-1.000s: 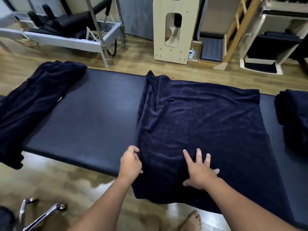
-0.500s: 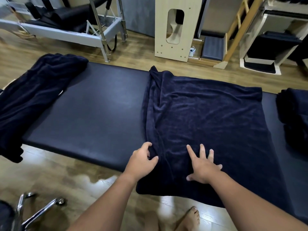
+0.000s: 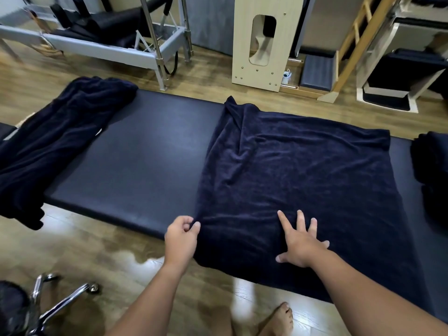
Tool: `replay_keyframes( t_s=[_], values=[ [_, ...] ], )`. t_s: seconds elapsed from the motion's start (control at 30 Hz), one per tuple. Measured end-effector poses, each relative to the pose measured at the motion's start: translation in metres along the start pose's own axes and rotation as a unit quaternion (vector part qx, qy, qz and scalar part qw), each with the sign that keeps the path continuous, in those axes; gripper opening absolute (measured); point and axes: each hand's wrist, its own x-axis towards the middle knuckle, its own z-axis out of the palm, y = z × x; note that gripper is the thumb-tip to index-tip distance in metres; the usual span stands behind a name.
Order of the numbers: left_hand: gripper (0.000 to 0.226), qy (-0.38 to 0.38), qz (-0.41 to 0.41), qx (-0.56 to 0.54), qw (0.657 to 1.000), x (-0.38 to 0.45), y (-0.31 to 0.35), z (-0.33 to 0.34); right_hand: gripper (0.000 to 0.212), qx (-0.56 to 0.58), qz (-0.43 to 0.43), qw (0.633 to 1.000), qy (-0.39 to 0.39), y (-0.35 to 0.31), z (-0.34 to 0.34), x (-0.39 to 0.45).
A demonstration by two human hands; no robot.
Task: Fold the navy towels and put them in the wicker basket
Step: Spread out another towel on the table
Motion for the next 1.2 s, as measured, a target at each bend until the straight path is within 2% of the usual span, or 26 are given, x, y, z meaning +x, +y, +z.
replay_keyframes(
  t_s=[0.07,0.1,0.13,0.23,0.3,0.33,0.4,0.43,0.6,0.7,0.8,0.87,0.97,1.07,1.2],
  values=[
    [0.021,-0.057,-0.085,-0.128,0.986,-0.005,0.001,0.008,0.126,-0.001,0.001,1.0,-0.001,0.0,0.0,0.0],
    [0.022,-0.09,-0.111,-0.151,0.978,-0.007,0.004,0.009,0.126,-0.001,0.0,1.0,-0.002,0.0,0.0,0.0],
    [0.022,-0.129,-0.122,-0.155,0.972,-0.008,0.008,0.01,0.126,0.0,0.0,1.0,-0.002,0.0,0.0,0.0],
    [0.012,-0.198,-0.071,-0.07,0.975,-0.014,0.019,0.013,0.126,0.0,0.001,1.0,-0.004,0.0,0.0,-0.001],
    [0.007,-0.176,-0.05,-0.013,0.983,-0.01,0.018,0.02,0.125,0.003,0.0,1.0,-0.007,0.0,0.0,-0.001],
    [0.012,-0.147,-0.03,0.043,0.988,-0.007,0.017,0.025,0.125,0.003,0.0,1.0,-0.008,0.0,0.0,-0.001],
    [0.038,-0.095,0.028,0.172,0.98,-0.006,0.021,0.032,0.125,-0.001,0.0,1.0,-0.009,0.001,0.0,-0.001],
    [0.044,-0.08,0.049,0.211,0.973,-0.005,0.022,0.034,0.125,-0.002,-0.001,1.0,-0.01,0.001,0.0,-0.001],
    [0.027,-0.01,0.063,0.3,0.952,0.007,0.024,0.004,0.126,-0.005,-0.005,1.0,-0.012,0.002,0.0,-0.002],
    [0.015,0.054,0.02,0.287,0.956,0.021,0.017,-0.04,0.126,-0.004,-0.005,1.0,-0.015,0.001,-0.001,-0.004],
    [0.019,0.108,0.019,0.289,0.951,0.032,0.003,-0.075,0.126,-0.003,-0.003,1.0,-0.015,0.001,-0.002,-0.004],
    [0.024,0.08,0.03,0.271,0.959,0.029,-0.004,-0.072,0.126,-0.004,-0.003,1.0,-0.015,0.0,-0.002,-0.005],
    [0.022,0.012,-0.04,0.095,0.995,0.026,-0.014,-0.053,0.126,-0.005,-0.002,1.0,-0.009,0.0,-0.001,-0.005],
    [0.01,0.013,-0.082,0.007,0.997,0.026,-0.019,-0.051,0.126,-0.008,0.002,1.0,-0.011,0.0,-0.001,-0.005],
    [0.025,-0.105,-0.102,-0.018,0.989,0.009,-0.021,-0.047,0.127,-0.011,0.001,1.0,-0.005,0.0,0.0,-0.006]
  ],
)
